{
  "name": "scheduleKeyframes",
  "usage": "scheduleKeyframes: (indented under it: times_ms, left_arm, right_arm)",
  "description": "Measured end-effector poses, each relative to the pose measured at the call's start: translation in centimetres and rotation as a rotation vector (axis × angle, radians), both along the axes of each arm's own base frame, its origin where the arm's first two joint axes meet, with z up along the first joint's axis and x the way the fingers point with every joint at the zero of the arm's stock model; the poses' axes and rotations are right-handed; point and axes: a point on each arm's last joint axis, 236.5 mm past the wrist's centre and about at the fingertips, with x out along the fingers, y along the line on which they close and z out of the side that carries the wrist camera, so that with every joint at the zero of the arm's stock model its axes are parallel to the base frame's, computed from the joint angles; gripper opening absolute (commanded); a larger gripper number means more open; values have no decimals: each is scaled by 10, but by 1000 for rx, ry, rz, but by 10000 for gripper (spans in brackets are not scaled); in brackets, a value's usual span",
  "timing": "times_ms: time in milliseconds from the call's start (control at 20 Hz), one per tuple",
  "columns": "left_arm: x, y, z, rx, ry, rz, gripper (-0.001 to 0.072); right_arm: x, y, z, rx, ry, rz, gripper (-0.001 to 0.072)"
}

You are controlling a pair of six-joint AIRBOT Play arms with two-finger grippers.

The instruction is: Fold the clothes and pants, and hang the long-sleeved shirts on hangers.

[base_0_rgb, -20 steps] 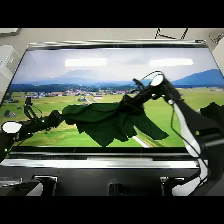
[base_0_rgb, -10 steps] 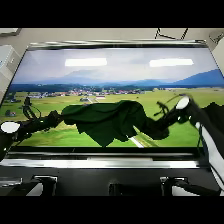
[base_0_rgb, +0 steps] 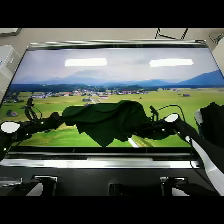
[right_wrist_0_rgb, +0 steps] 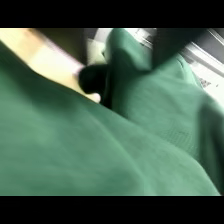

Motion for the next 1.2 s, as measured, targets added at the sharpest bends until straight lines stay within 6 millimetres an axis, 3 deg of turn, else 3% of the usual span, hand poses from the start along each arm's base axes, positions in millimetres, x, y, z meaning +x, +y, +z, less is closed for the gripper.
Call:
scheduleKeyframes:
  times_ms: [100,250,300,400,500,550,650,750,900,1000,1100,1200]
  left_arm:
    - [3,1,4,9,-19,-8,23]
    - [24,3,41,50,-139,-40,22]
    - [35,5,65,67,-206,-49,22]
    - [60,9,142,112,-401,-54,23]
    - [70,11,254,165,-660,-49,23]
    - [66,11,309,190,-787,-43,23]
    - [36,10,413,247,-1023,-30,23]
    - [-8,7,491,286,-1216,-11,22]
    - [-71,7,565,316,-1425,49,22]
    - [-103,12,596,316,-1527,109,22]
    - [-120,19,613,329,-1584,159,22]
    - [-117,26,611,361,-1565,185,22]
  right_arm:
    - [13,1,10,5,-42,-4,38]
    - [56,-13,63,-14,-218,18,38]
    - [78,-24,99,-35,-323,23,38]
    - [119,-56,192,-111,-580,2,39]
    - [139,-98,319,-226,-899,-70,39]
    - [135,-117,378,-288,-1044,-112,39]
    - [100,-144,486,-413,-1304,-193,39]
    - [52,-154,556,-511,-1483,-246,39]
    - [-9,-157,617,-592,-1661,-317,39]
    - [-35,-160,643,-622,-1745,-367,39]
    - [-49,-163,658,-646,-1799,-405,39]
    - [-45,-170,656,-660,-1777,-424,39]
